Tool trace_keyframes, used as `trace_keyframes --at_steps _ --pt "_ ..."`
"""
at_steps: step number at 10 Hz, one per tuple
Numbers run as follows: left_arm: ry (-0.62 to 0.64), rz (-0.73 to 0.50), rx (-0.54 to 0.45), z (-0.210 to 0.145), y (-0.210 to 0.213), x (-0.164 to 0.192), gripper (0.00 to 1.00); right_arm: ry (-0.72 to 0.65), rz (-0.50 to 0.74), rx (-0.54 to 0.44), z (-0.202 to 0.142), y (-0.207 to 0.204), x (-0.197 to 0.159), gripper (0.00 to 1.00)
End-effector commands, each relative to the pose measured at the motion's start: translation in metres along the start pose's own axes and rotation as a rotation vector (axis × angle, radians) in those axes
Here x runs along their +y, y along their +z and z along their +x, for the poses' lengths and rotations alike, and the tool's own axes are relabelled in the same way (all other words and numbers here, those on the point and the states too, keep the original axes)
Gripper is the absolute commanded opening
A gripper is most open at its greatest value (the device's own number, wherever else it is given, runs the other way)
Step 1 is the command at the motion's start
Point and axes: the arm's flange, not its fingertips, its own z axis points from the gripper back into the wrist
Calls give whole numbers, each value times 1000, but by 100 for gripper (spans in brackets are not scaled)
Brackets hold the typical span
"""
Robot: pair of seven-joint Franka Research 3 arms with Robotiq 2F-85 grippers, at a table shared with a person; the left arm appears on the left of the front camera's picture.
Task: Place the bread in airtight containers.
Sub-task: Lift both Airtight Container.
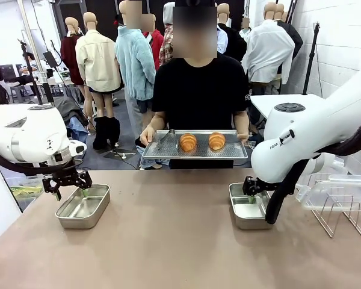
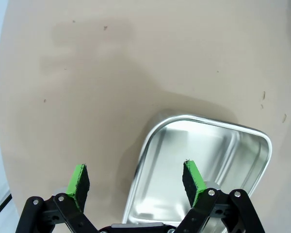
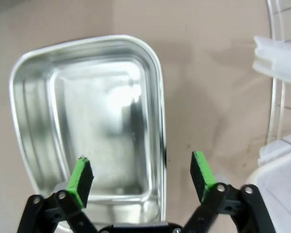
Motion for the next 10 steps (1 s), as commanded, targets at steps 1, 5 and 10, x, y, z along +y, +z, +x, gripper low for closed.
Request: trace_keyframes --at_steps 1,5,10 --pt "43 28 -16 1 -6 3 100 18 12 -29 -2 -7 -1 100" --pt "23 19 -44 -11 2 25 88 19 6 -31 -3 -9 -4 95" --pt "3 25 -49 -14 4 30 0 -5 -4 -36 -2 -6 -7 0"
